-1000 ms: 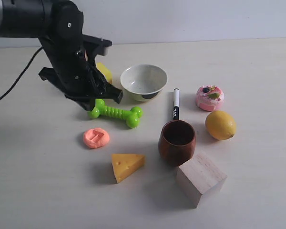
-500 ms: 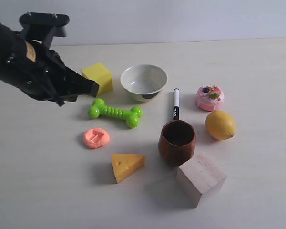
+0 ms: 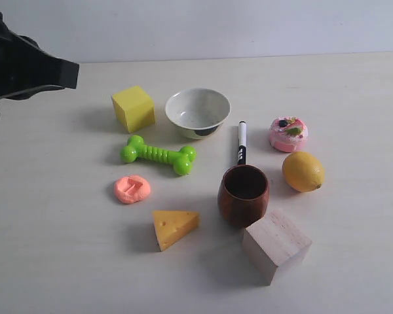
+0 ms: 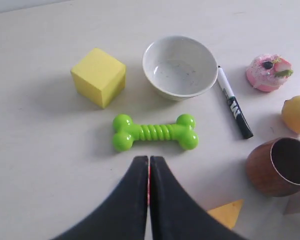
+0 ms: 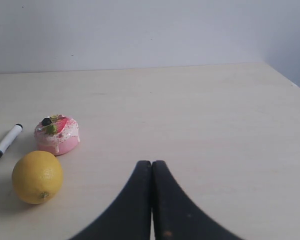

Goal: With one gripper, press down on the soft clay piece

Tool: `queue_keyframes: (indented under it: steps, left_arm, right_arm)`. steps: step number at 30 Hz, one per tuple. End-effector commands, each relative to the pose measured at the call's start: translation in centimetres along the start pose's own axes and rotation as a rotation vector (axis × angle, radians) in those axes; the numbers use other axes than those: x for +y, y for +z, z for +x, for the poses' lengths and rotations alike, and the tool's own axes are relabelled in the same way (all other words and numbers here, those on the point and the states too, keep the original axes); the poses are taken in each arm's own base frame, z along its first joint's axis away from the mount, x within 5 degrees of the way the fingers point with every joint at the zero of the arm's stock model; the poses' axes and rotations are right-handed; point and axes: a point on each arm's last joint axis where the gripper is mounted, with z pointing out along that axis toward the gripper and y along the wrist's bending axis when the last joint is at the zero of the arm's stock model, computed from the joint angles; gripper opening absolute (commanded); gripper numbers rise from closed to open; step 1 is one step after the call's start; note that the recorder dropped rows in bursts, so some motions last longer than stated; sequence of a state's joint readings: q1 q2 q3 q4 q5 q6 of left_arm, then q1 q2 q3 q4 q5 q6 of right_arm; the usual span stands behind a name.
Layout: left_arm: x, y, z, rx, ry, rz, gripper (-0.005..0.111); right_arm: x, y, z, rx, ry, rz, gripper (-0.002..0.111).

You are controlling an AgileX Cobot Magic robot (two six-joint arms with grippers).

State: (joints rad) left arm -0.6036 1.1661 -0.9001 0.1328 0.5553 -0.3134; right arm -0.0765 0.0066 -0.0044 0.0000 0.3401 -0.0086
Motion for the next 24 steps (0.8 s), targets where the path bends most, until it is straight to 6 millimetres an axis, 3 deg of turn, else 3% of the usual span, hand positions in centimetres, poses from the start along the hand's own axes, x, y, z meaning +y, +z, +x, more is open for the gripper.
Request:
queue_keyframes:
  steps: [1,7,9,13,17,21,24]
  left_arm:
    - [-0.1,-0.1,0.1,-0.007,0.014,0.001,0.004]
    - [0.4,-0.1,-0.2,-0.03,0.111,-0.056,0.004]
    - [1.4,-0.7,-0.6,-0.074,0.06,-0.073,0.004]
    - [4.2,-5.2,-1.2,-0.276,-0.088,-0.126,0.004]
    - [7.5,-9.3,1.9,-0.457,-0.184,-0.274,0.004]
    - [8.9,-10.8,6.9,-0.499,-0.252,-0.423,0.004]
    - [8.6,-10.8,11.1,-0.553,-0.262,-0.461,0.004]
  right_arm:
    - [0.0,0.0,0.1,-0.008,-0.004,0.007,0.0]
    - [0.0,0.0,0.1,-0.008,-0.004,0.007,0.0]
    - [0.0,0.0,0.1,-0.008,-0.004,0.007,0.0]
    - [0.0,0.0,0.1,-0.008,-0.004,0.007,0.0]
    - [0.0,0.0,0.1,-0.008,-0.004,0.007,0.0]
    - [0.0,0.0,0.1,-0.008,-0.004,0.007,0.0]
    - [0.0,0.0,0.1,-0.008,-0.004,0.007,0.0]
